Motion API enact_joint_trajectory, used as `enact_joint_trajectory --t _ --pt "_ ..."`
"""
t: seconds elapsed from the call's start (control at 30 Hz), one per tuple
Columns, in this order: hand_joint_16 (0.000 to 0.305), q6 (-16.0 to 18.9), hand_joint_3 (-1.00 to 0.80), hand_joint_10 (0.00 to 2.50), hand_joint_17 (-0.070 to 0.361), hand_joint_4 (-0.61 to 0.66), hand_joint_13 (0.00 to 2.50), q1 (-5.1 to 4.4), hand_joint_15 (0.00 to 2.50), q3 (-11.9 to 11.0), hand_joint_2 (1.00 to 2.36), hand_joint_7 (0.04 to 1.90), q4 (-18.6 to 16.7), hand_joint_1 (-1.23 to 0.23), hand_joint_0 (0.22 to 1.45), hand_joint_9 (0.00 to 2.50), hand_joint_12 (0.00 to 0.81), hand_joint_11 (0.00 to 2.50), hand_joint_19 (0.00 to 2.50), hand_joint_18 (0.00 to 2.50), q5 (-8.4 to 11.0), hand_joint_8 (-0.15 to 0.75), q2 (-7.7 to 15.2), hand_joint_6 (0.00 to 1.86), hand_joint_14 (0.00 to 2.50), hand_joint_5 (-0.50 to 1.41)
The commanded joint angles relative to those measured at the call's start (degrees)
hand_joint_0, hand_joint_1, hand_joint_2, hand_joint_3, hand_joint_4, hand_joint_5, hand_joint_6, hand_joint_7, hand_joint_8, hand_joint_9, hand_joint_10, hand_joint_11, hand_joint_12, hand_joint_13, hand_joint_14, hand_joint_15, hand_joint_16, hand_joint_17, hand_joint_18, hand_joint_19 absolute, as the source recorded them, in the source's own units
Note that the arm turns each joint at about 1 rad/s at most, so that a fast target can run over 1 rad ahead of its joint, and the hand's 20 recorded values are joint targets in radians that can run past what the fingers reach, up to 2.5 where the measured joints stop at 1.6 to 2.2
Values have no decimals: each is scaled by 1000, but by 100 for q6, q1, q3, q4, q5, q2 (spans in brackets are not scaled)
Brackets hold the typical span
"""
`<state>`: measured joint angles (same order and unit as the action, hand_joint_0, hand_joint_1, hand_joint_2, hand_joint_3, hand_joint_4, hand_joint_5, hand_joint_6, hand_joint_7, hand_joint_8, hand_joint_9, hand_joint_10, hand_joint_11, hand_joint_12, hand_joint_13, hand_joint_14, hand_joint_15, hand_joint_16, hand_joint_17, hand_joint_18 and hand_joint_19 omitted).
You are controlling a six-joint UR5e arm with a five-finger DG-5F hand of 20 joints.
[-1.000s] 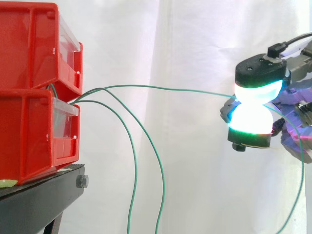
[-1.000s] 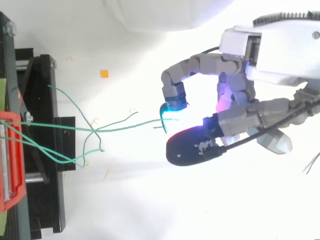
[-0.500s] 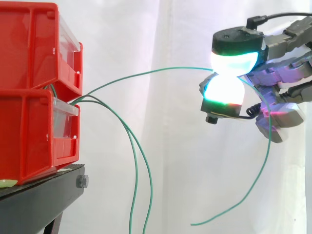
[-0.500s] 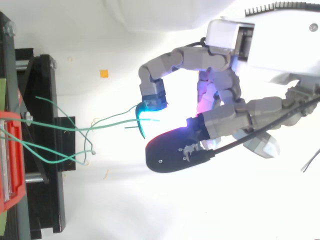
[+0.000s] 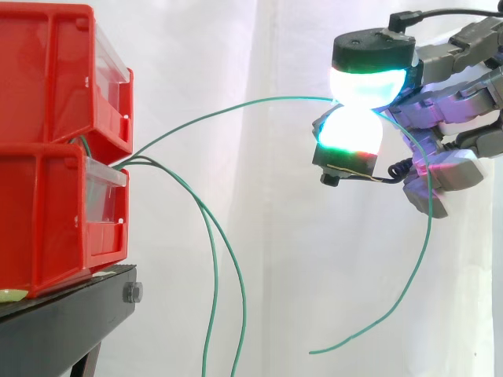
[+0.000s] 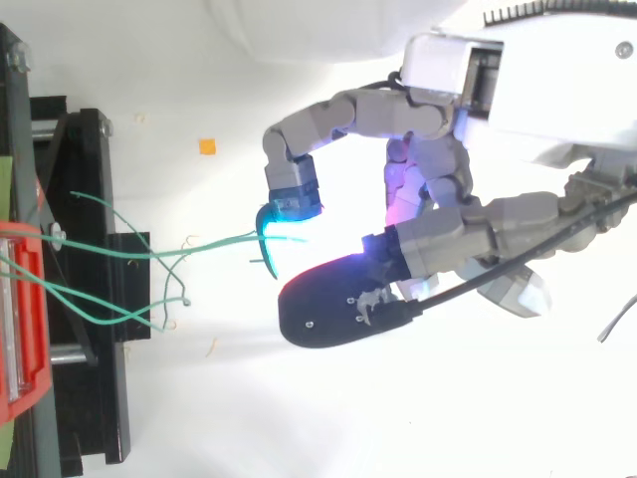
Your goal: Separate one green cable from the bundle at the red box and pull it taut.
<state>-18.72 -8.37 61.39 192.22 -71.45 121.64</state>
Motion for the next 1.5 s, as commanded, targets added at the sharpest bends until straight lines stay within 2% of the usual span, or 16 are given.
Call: enact_joint_trajectory --t 0.0,1.47 --pt "43 0 -167 30 96 64 1451 2 749 -4 1021 1396 0 -683 747 2071 324 832 856 1074 0 250 0 521 23 140" --pt "42 0 -157 32 95 56 1437 2 745 4 1021 1395 0 -681 743 2067 319 837 837 1058 0 242 0 521 22 141"
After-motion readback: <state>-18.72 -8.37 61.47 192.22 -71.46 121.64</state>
